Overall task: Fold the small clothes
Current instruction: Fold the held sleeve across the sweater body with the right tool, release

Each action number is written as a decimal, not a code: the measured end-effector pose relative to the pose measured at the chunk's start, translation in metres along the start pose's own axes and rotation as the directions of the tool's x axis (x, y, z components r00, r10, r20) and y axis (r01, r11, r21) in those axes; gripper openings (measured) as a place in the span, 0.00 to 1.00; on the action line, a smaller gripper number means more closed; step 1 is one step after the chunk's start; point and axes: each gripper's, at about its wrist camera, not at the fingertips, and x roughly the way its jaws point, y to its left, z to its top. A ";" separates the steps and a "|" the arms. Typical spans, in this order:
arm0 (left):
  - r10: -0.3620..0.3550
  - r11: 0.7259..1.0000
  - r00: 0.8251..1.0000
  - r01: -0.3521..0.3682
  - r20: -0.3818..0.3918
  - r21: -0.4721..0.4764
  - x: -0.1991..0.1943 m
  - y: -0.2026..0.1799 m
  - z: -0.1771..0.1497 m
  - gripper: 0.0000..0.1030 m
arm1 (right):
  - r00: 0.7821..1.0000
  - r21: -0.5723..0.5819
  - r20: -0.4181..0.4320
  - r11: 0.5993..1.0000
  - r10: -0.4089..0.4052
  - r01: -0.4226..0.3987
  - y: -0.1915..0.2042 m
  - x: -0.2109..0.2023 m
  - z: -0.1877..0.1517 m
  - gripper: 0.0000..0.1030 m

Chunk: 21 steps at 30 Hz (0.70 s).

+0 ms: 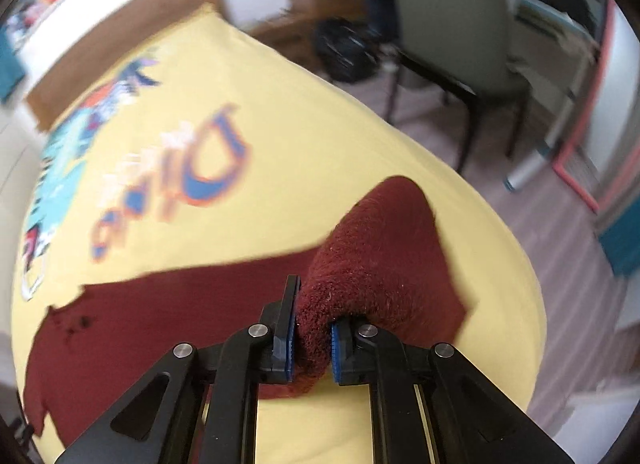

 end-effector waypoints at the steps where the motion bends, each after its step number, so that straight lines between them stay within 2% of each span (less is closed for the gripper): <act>1: -0.008 1.000 1.000 0.008 0.005 -0.005 -0.001 0.001 0.001 0.99 | 1.000 -0.017 0.013 1.000 0.018 -0.018 0.010 -0.006 0.004 0.12; 6: -0.029 1.000 0.999 0.030 0.038 -0.006 -0.008 0.002 0.006 0.99 | 0.988 -0.124 0.064 0.984 0.140 -0.131 0.092 -0.047 0.009 0.12; 10: -0.037 0.999 0.998 0.038 0.043 -0.011 -0.006 0.004 0.010 0.99 | 0.970 -0.198 0.053 0.955 0.236 -0.221 0.158 -0.064 0.007 0.12; 14: -0.032 0.999 0.999 0.033 0.040 -0.006 -0.001 0.007 0.012 0.99 | 0.954 -0.253 0.012 0.924 0.299 -0.287 0.224 -0.059 -0.001 0.12; 18: -0.020 1.000 0.999 0.020 0.049 0.005 0.001 0.012 0.012 0.99 | 0.941 -0.312 -0.059 0.890 0.332 -0.333 0.284 -0.043 -0.021 0.12; 21: -0.018 1.000 0.999 0.018 0.042 -0.003 0.005 0.017 0.013 0.99 | 0.935 -0.344 -0.108 0.870 0.338 -0.354 0.315 -0.030 -0.038 0.12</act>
